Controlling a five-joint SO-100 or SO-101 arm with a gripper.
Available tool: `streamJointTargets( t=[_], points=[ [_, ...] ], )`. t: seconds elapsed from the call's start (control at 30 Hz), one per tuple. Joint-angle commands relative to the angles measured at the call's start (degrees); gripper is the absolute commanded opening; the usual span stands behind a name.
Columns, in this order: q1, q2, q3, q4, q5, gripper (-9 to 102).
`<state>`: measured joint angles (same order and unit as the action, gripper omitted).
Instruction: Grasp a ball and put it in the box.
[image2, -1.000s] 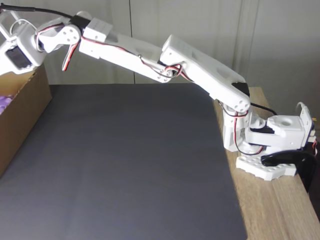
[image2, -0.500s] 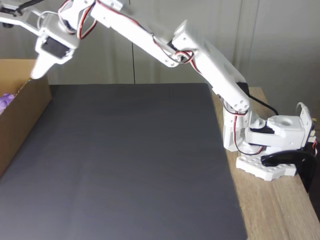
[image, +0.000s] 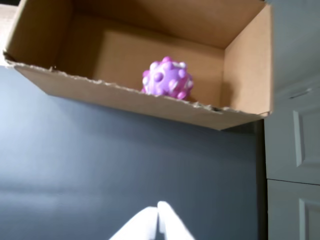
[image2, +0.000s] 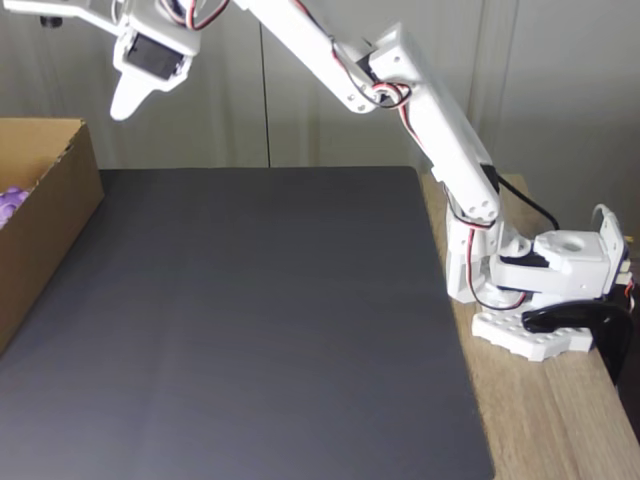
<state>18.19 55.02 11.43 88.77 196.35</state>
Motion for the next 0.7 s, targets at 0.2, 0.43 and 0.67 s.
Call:
streamJointTargets(
  t=[0.2,0.43,0.67],
  points=[
    [0.6,7.0,-0.9,0.5,-4.5,4],
    [-0.2,19.1,17.2,-0.4,-5.4,3],
    [-1.2,34.8,43.0,-7.9,-5.4,2]
  ],
)
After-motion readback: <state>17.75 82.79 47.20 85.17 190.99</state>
